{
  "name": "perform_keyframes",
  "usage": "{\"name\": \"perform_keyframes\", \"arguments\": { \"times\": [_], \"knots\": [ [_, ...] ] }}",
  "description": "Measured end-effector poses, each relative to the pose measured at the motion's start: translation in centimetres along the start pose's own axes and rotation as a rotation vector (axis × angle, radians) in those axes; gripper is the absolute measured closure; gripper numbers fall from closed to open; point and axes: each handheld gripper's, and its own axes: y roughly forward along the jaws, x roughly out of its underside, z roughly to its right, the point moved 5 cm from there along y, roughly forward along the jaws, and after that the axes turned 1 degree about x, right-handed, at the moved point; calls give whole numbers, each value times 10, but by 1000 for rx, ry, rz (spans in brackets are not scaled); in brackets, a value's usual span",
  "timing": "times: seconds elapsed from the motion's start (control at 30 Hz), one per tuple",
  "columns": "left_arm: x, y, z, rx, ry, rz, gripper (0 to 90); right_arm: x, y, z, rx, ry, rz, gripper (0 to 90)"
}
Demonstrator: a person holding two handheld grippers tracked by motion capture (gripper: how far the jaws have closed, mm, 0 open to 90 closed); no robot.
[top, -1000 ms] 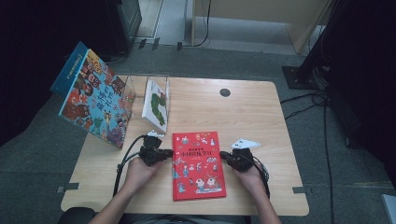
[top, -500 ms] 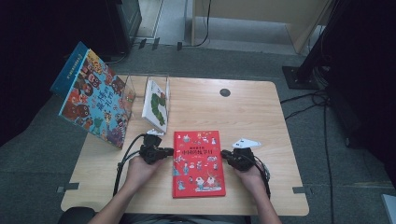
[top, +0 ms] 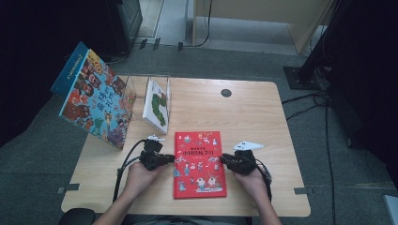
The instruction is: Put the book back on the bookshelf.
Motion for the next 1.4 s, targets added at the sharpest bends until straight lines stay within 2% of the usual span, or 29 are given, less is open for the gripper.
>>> {"name": "perform_keyframes", "arguments": {
  "times": [0.1,0.17,0.27,0.33,0.4,0.53,0.63,0.8,0.97,1.07,1.3,1.4],
  "knots": [
    [2,1,-1,5,-14,-15,872,0,1,-2,-2,86,-29,744],
    [3,1,0,7,-10,-20,875,-1,1,-2,-2,121,-51,716],
    [4,0,0,3,-7,-13,876,-3,2,0,-37,182,-101,697],
    [5,1,1,9,-17,0,878,-3,2,3,-67,245,-145,699],
    [5,2,2,16,-27,3,879,-4,2,6,-82,284,-173,697],
    [6,4,7,13,-20,5,884,-9,3,11,-76,340,-226,688],
    [6,6,11,16,-17,2,885,-13,4,17,-70,357,-263,692],
    [7,6,12,9,-10,11,895,-18,6,24,-100,427,-309,706],
    [7,7,12,8,-10,13,900,-18,7,26,-115,450,-324,727],
    [7,7,12,12,-16,11,900,-19,6,25,-114,423,-326,730],
    [7,7,12,7,-23,10,900,-21,5,26,-123,444,-335,740],
    [7,7,12,13,-28,9,900,-26,0,25,-145,450,-313,750]
  ]
}}
